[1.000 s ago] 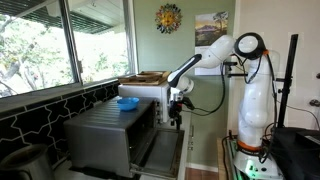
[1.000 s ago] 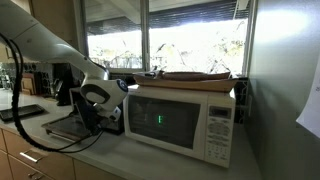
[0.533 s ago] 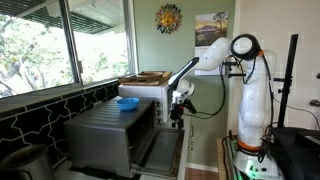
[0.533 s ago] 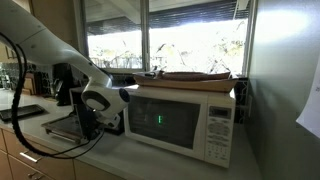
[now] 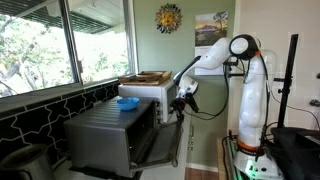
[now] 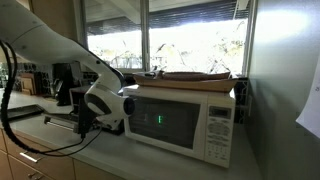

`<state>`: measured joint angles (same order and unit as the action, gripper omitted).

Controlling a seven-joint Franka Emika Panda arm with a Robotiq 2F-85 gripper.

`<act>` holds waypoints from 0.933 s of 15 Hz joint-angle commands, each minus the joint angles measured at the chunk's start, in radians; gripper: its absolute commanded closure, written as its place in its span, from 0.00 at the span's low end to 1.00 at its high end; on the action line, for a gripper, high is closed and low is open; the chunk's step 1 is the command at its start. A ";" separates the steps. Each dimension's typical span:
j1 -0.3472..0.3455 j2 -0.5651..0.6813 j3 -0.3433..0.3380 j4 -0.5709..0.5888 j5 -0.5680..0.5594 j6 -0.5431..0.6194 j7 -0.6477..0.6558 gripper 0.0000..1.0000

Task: Open the oven door, then remove the blue bowl from the oven and close the oven

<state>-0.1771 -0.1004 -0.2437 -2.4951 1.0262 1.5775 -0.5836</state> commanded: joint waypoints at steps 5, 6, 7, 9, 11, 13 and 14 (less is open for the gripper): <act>-0.057 -0.066 -0.025 -0.030 0.216 -0.189 0.034 0.00; -0.060 -0.076 -0.025 -0.034 0.243 -0.201 0.040 0.00; -0.063 -0.087 -0.023 -0.038 0.268 -0.204 0.052 0.00; -0.065 -0.110 -0.016 -0.045 0.312 -0.196 0.084 0.00; -0.066 -0.136 -0.014 -0.049 0.361 -0.192 0.110 0.00; -0.067 -0.160 -0.007 -0.050 0.393 -0.173 0.142 0.00; -0.067 -0.171 -0.002 -0.049 0.404 -0.165 0.151 0.00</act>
<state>-0.2267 -0.2086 -0.2629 -2.5068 1.3806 1.3841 -0.4813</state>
